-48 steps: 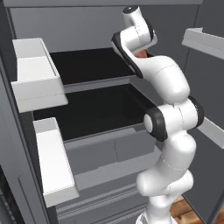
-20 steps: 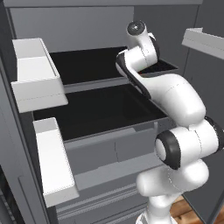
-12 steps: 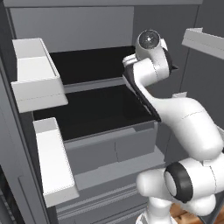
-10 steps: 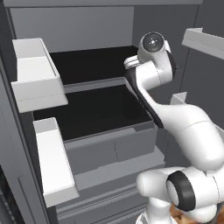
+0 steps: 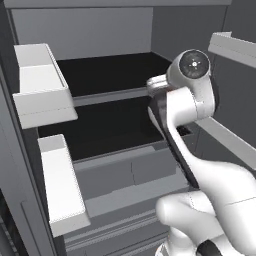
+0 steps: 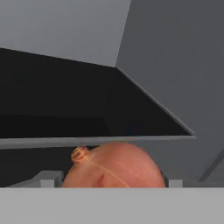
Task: Gather the cucumber and onion from the fridge and place them on a tray on the dining counter. Then gather the fish and chicken drumstick from the fridge and place them on the other tray.
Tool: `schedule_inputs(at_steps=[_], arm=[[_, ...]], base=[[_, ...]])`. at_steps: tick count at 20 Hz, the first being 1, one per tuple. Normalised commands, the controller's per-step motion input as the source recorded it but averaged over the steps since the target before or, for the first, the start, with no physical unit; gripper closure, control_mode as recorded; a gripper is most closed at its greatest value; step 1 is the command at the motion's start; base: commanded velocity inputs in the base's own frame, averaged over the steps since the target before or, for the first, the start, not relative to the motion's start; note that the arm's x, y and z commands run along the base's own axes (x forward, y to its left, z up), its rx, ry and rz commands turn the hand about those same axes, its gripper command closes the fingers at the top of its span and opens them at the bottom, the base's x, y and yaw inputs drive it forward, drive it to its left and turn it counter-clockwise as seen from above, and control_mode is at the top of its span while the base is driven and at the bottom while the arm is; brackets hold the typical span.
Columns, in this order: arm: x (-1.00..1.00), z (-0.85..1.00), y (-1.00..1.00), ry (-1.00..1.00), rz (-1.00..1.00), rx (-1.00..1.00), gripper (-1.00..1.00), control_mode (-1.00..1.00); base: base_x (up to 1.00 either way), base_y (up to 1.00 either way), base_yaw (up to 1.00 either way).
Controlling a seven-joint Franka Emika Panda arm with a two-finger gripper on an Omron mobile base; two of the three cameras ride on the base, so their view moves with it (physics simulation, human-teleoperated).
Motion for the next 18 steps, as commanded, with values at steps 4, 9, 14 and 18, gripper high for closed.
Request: schedule_inputs(at_steps=[4,9,14,18], arm=[[-1.0,0.0,0.24,-0.01,0.0,0.02,1.0,-1.0],[-1.0,-0.03,0.13,-0.03,0.0,0.0,1.0,-1.0],[-0.96,-0.21,0.02,-0.03,0.0,0.0,1.0,-1.0],[-0.19,-0.04,0.0,0.0,0.0,0.0,1.0,-1.0]], base=[[0.0,0.0,0.0],[0.0,0.0,0.0],[0.0,0.0,0.0],[0.0,0.0,0.0]])
